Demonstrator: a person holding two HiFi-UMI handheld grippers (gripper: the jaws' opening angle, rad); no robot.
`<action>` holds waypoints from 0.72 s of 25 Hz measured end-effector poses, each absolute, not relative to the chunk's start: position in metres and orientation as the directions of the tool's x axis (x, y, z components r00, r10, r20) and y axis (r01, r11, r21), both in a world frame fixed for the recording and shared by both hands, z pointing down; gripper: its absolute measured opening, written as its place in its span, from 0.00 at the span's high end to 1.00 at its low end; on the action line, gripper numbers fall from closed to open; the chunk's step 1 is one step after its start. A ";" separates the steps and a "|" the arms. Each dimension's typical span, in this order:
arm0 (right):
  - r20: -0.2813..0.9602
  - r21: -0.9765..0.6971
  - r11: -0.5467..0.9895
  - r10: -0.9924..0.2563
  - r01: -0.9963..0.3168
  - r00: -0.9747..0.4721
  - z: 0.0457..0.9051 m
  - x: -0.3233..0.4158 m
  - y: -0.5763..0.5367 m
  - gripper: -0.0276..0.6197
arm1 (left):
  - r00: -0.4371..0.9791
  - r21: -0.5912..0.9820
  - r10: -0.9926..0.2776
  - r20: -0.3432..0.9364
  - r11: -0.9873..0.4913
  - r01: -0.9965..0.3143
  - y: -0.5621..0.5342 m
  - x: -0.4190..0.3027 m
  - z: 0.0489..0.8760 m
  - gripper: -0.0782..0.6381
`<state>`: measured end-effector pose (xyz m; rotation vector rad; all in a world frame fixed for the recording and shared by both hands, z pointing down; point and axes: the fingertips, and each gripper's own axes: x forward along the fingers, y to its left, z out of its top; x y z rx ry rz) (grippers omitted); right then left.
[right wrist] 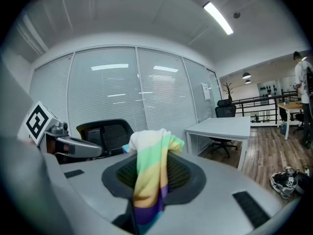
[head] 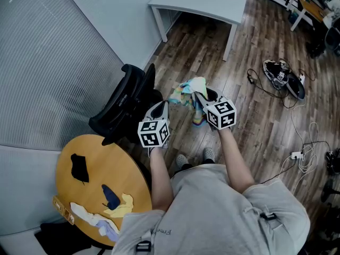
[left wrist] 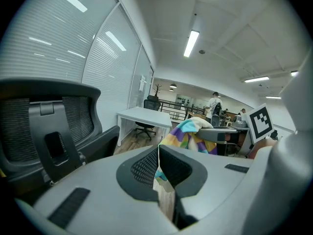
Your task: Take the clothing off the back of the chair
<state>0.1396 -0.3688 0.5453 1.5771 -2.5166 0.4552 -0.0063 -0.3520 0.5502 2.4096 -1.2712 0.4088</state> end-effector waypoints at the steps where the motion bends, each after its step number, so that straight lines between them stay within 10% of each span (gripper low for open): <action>1: 0.272 -0.183 0.404 -0.855 -0.896 -0.442 0.545 0.140 -0.369 0.78 | 0.547 0.199 -0.722 0.424 -0.515 -0.834 -0.352 -0.006 0.550 0.85; 18: 0.259 -0.202 0.409 -0.854 -0.890 -0.452 0.544 0.144 -0.369 0.78 | 0.553 0.197 -0.720 0.419 -0.523 -0.830 -0.347 -0.001 0.549 0.85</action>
